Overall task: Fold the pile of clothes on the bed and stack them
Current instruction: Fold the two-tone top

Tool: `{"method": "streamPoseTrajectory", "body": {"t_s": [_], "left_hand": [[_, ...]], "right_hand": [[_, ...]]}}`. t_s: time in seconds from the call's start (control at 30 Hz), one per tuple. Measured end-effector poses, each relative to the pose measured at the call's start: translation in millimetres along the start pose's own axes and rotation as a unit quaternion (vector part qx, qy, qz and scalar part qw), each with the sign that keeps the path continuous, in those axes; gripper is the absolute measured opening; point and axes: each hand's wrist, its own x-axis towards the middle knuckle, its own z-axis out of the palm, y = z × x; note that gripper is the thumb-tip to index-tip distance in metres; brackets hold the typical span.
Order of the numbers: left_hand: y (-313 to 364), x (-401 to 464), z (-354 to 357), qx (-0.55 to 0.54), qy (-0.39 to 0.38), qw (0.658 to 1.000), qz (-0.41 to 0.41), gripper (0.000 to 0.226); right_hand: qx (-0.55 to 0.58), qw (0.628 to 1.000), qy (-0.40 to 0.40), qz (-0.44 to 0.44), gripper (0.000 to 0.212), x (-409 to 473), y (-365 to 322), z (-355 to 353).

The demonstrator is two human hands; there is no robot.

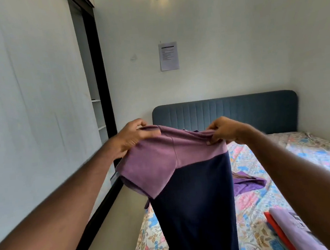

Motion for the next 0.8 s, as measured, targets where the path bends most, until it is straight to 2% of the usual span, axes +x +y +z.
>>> {"method": "streamPoseTrajectory", "body": {"t_s": [0.03,0.07,0.1,0.13,0.17,0.23,0.3,0.33,0.43,0.5,0.57,0.63,0.67,0.7,0.73,0.8], "left_hand": [[-3.9,5.0,-0.5,0.108,0.025,0.993,0.049,0.03],[-6.5,9.6,0.1,0.138,0.053,0.985,0.084,0.023],[-3.9,10.4,-0.1,0.098,0.072,0.987,0.105,0.01],[-1.1,11.0,-1.6,0.039,0.087,0.989,0.116,0.005],[2.6,12.1,-3.6,-0.022,0.104,0.988,0.114,0.013],[9.5,14.5,-8.1,-0.081,0.124,0.985,0.088,0.021],[16.7,18.3,-7.6,-0.119,0.147,0.98,0.059,0.026],[20.1,20.0,-7.4,-0.145,0.152,0.976,0.051,0.03],[27.1,22.4,-8.8,-0.193,0.155,0.968,0.043,0.041],[20.7,24.7,-15.9,-0.138,0.177,0.973,0.049,0.046],[11.3,25.0,-27.2,-0.024,0.216,0.974,0.06,0.047],[6.9,20.0,-33.5,0.021,0.226,0.973,0.05,0.045],[6.7,15.3,-33.5,0.007,0.21,0.977,0.036,0.043],[8.7,8.2,-32.0,-0.018,0.169,0.985,0.018,0.04],[11.1,0.8,-29.7,-0.058,0.09,0.994,-0.002,0.035],[14.3,-14.3,-24.5,-0.102,-0.123,0.987,-0.03,0.02]], "right_hand": [[-0.025,0.998,0.058,-0.006,0.01,1.3,-0.7,4.0],[-0.023,0.991,0.13,-0.025,0.012,0.9,-1.9,7.6],[0.019,0.978,0.198,-0.058,0.018,1.4,-2.0,10.6],[0.112,0.963,0.222,-0.104,0.023,-2.1,-2.3,13.1],[0.238,0.939,0.192,-0.156,0.026,-7.1,-1.3,14.6],[0.439,0.873,0.014,-0.213,0.033,-20.3,3.9,19.6],[0.498,0.831,-0.166,-0.185,0.048,-29.5,11.0,26.4],[0.494,0.824,-0.218,-0.172,0.053,-31.3,15.2,30.8],[0.471,0.834,-0.245,-0.15,0.072,-30.0,29.2,39.7],[0.485,0.832,-0.227,-0.143,0.078,-30.6,34.2,35.3],[0.469,0.856,-0.176,-0.131,0.059,-32.7,32.7,25.0],[0.357,0.924,-0.086,-0.111,0.034,-32.2,29.3,17.2],[0.31,0.944,-0.043,-0.107,0.025,-28.4,29.0,15.5],[0.3,0.948,-0.015,-0.105,0.018,-23.9,27.3,14.9],[0.319,0.942,-0.003,-0.105,0.016,-20.9,23.0,15.1],[0.44,0.892,-0.025,-0.097,0.016,-15.6,12.3,17.4]]}}
